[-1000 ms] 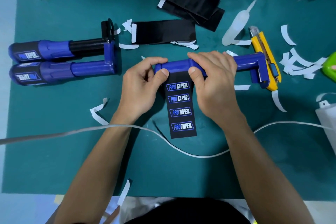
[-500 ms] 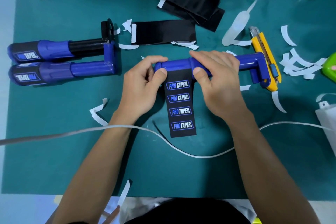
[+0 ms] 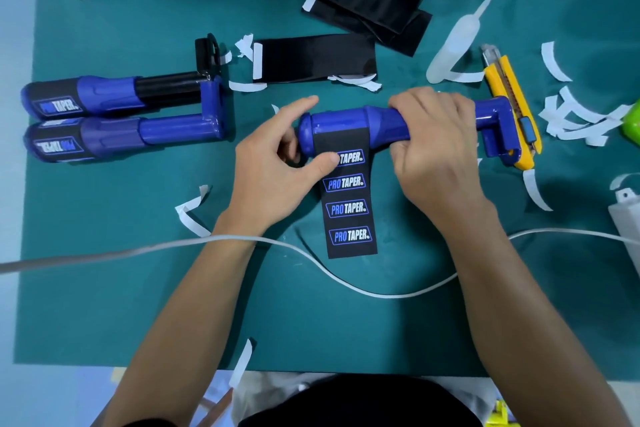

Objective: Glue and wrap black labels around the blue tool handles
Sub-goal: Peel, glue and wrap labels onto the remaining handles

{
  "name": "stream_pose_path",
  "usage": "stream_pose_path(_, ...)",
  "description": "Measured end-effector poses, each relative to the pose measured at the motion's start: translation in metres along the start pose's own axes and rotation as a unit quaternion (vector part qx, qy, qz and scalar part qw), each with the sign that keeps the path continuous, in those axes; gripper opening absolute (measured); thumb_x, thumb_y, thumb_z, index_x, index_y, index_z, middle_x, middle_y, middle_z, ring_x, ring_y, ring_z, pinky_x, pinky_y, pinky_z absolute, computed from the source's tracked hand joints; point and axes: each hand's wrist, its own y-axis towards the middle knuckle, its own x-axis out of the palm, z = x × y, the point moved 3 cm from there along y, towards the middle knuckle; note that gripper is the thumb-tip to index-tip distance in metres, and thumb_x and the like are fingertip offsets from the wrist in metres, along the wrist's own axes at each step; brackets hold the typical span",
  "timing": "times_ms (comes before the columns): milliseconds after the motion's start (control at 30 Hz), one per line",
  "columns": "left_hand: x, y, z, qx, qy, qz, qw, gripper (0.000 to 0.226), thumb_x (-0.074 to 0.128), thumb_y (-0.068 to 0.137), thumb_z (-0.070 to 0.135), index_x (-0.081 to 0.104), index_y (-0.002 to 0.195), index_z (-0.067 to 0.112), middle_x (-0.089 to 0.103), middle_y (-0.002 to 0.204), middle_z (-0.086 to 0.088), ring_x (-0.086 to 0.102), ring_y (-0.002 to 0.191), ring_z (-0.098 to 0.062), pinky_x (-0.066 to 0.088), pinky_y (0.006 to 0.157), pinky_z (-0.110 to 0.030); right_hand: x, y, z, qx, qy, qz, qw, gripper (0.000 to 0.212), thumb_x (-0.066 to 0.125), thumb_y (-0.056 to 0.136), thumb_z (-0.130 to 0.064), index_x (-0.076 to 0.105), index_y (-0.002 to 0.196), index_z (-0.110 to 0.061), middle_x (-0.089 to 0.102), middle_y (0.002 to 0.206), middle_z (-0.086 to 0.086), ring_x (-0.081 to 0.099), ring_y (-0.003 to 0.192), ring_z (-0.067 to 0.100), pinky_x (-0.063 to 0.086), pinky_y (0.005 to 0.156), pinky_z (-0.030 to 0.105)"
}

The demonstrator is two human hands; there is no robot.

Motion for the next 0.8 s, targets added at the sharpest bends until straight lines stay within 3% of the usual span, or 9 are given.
stream_pose_path(167, 0.0, 0.002, -0.002, -0.016, -0.046, -0.002, 0.999, 0.091, 0.088, 0.072, 0.038, 0.045, 0.151, 0.048, 0.057, 0.08, 0.016, 0.06, 0.073, -0.012, 0.049, 0.073, -0.022, -0.012, -0.005, -0.002, 0.012, 0.03, 0.052, 0.998, 0.034, 0.061, 0.075, 0.0, 0.066, 0.108, -0.004, 0.063, 0.099, 0.007, 0.055, 0.087, 0.033, 0.035, 0.096, 0.043)
stream_pose_path(233, 0.003, 0.002, -0.003, -0.024, -0.1, -0.017, 0.995, 0.088, 0.088, 0.075, 0.032, 0.045, 0.151, 0.043, 0.067, 0.088, 0.014, 0.065, 0.078, -0.012, 0.052, 0.075, -0.029, -0.018, -0.005, -0.006, 0.003, 0.026, 0.08, 0.996, 0.038, 0.061, 0.074, 0.001, 0.068, 0.111, -0.003, 0.066, 0.101, 0.008, 0.057, 0.089, 0.033, 0.037, 0.097, 0.045)
stream_pose_path(367, 0.008, 0.001, 0.0, -0.038, -0.231, -0.036, 0.971, 0.073, 0.084, 0.08, 0.021, 0.052, 0.145, 0.032, 0.075, 0.101, 0.014, 0.062, 0.086, -0.015, 0.054, 0.08, -0.025, -0.026, -0.008, -0.014, -0.005, -0.013, 0.097, 0.995, 0.042, 0.06, 0.076, 0.001, 0.07, 0.117, -0.005, 0.068, 0.1, 0.008, 0.059, 0.087, 0.034, 0.039, 0.095, 0.046)
stream_pose_path(533, 0.008, -0.002, 0.006, -0.051, -0.302, -0.026, 0.952, 0.07, 0.082, 0.079, 0.013, 0.053, 0.142, 0.027, 0.079, 0.091, 0.007, 0.068, 0.074, -0.007, 0.058, 0.073, -0.026, -0.034, -0.015, -0.021, 0.004, -0.032, 0.064, 0.997, 0.044, 0.056, 0.076, -0.006, 0.07, 0.117, -0.007, 0.062, 0.087, 0.008, 0.053, 0.079, 0.034, 0.038, 0.084, 0.043)
stream_pose_path(700, 0.007, -0.001, 0.008, -0.076, -0.309, -0.008, 0.948, 0.075, 0.084, 0.075, 0.015, 0.055, 0.142, 0.032, 0.069, 0.076, -0.018, 0.061, 0.067, -0.022, 0.055, 0.069, -0.036, -0.037, -0.017, -0.024, 0.044, -0.033, 0.032, 0.998, 0.039, 0.053, 0.075, -0.013, 0.07, 0.11, -0.011, 0.06, 0.078, 0.008, 0.044, 0.067, 0.033, 0.037, 0.07, 0.042)
stream_pose_path(800, 0.009, -0.001, 0.009, -0.069, -0.292, -0.026, 0.954, 0.083, 0.086, 0.071, 0.014, 0.053, 0.142, 0.04, 0.076, 0.081, -0.013, 0.062, 0.072, -0.028, 0.053, 0.077, -0.051, -0.038, -0.019, -0.024, 0.059, -0.022, 0.011, 0.998, 0.037, 0.049, 0.077, -0.018, 0.068, 0.108, -0.013, 0.061, 0.077, 0.006, 0.042, 0.065, 0.033, 0.034, 0.067, 0.04)
